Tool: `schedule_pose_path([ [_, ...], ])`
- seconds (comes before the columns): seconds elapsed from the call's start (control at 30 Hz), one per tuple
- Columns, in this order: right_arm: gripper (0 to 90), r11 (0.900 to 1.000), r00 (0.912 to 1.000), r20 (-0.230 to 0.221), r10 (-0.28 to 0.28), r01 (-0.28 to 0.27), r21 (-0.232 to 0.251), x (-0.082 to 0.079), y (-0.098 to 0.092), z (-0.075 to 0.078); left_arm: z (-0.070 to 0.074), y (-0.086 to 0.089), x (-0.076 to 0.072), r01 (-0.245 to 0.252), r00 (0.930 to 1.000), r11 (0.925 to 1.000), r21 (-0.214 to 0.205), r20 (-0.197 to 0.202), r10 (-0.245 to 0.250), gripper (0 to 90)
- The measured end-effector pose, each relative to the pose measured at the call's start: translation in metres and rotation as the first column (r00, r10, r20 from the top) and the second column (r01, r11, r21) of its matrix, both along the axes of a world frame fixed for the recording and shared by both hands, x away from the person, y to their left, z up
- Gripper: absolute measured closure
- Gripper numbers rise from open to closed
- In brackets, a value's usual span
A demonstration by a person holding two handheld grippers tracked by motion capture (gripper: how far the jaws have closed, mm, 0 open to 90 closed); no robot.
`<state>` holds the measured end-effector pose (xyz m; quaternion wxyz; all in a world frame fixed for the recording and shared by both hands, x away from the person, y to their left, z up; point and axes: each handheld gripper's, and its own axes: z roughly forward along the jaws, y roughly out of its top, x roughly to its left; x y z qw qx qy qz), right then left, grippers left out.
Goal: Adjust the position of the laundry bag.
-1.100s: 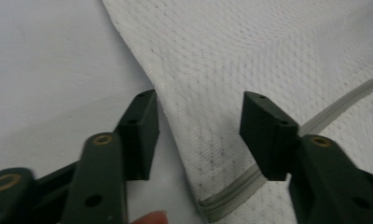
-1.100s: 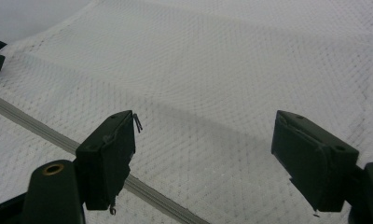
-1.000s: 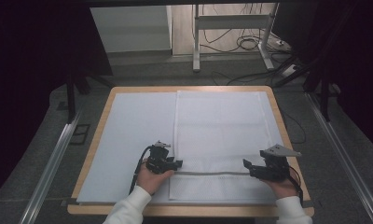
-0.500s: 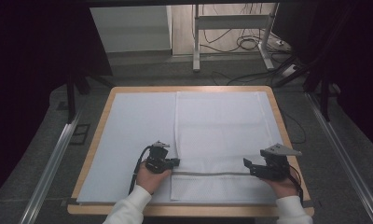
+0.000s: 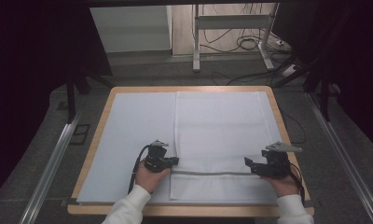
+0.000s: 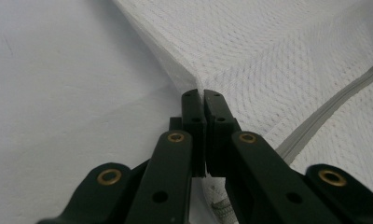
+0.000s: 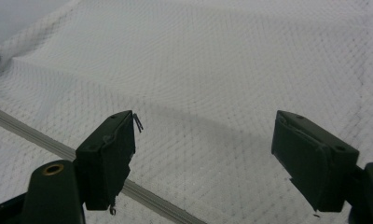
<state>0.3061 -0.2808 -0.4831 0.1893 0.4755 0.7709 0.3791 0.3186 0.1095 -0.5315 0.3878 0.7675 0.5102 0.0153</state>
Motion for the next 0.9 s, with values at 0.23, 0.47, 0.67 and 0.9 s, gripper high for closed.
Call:
schedule_pose_path([
  [0.23, 21.2, 0.9997, 0.9997, -0.015, -0.02, 0.02, -0.013, 0.007, -0.009, 0.01, 0.0, 0.002, 0.002, 0.01, 0.9999, 0.9999, 0.002, -0.004, -0.01, 89.3],
  [0.47, 22.3, 0.9974, 0.9963, -0.049, -0.071, 0.07, -0.02, 0.015, -0.024, 0.023, 0.0, 0.002, 0.002, 0.016, 0.9999, 0.9999, 0.003, 0.003, -0.016, 89.3],
  [0.67, 25.6, 0.993, 0.9915, -0.065, -0.113, 0.111, -0.042, 0.024, -0.037, 0.025, 0.003, 0.003, 0.001, 0.019, 0.9998, 0.9998, -0.005, 0.01, -0.019, 89.2],
  [0.9, 30.8, 0.9889, 0.9842, -0.105, -0.143, 0.138, -0.056, 0.03, -0.054, 0.017, 0.003, 0.003, 0.002, 0.018, 0.9998, 0.9998, -0.007, 0.012, -0.018, 89.2],
])
